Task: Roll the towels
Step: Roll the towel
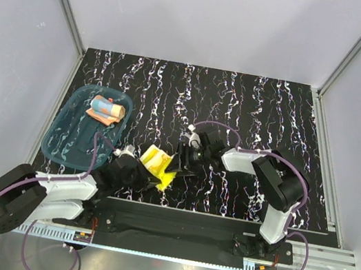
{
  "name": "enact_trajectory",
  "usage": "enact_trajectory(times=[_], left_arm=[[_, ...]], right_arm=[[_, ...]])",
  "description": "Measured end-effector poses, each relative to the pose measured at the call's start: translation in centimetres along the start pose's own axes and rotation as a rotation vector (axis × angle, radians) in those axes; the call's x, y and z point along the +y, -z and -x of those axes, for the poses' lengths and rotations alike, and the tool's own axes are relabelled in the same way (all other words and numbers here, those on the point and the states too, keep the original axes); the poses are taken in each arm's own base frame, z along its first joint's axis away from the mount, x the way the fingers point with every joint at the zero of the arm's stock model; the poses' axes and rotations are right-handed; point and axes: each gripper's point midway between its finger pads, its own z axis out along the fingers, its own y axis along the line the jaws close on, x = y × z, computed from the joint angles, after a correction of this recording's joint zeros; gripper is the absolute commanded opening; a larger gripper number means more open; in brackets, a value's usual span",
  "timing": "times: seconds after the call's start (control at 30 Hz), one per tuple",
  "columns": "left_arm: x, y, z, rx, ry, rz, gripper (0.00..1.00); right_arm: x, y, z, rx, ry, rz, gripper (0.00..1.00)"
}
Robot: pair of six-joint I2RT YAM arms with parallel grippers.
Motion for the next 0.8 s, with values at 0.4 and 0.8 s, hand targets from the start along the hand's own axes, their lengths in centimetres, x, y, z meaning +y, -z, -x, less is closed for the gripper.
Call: enact_trajectory(times=[0.4,0.8], left_arm=[[-0.2,-0.1,0.2,0.011,-0.011,-0.01,0.08],[-0.6,1.3,0.1,-0.018,-0.235,0.103,0.41]], right_arm=[[-0.9,-2.1,1.3,-0.04,-0.022,0.028,0.28],[-2.8,0.1,2.6,-0.073,-0.038,-0.294,0.29]])
